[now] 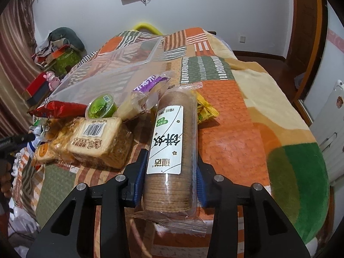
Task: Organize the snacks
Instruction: 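Grasp the white-and-blue chip bag with left tool while right tool grasps the tall biscuit pack, then carry both held snacks over the clear box and open both tools to drop them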
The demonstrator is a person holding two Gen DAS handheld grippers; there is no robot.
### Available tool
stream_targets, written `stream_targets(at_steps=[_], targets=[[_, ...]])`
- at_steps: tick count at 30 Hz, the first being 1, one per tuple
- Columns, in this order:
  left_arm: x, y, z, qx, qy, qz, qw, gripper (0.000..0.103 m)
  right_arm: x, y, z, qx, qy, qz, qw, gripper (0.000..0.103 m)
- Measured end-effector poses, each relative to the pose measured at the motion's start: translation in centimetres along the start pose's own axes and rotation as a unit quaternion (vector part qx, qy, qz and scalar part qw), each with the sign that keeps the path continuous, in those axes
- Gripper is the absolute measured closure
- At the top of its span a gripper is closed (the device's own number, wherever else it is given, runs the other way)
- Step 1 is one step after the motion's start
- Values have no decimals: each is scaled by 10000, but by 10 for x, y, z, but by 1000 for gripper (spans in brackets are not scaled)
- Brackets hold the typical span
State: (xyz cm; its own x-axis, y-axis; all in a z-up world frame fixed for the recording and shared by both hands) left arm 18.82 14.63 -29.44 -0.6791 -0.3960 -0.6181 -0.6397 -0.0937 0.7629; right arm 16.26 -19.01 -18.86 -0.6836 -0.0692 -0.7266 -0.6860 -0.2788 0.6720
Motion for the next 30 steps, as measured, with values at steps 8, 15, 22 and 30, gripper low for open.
stream_targets(at_steps=[8,15,22,30], targets=[[9,-8,15,-447,-3,-146,9989,15,2,-2,-1,-153,92,9,9998,64],[18,-4,8,-440,-331,-210,9983,21,4,-9,0,-110,158,57,9998,62],[27,4,-7,-299,-805,-246,9960,47,2,-4,-3,-32,68,24,10000,68],[15,23,-4,-135,-725,-397,9965,56,-7,16,-19,79,-169,-142,9997,68]])
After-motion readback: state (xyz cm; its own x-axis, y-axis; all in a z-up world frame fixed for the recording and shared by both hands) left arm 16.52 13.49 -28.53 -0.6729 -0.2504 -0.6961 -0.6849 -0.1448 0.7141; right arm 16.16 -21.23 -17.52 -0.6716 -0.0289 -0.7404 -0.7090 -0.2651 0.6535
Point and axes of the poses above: each gripper's, at about its wrist camera, not at the fingertips, and y roughly against the way its jaws point, z to its left, x to its underside, the point moved 10 cm from there along -y, roughly the way its jaws point, and after that the axes turned 9 degrees about -z, right-handed, at the moved point
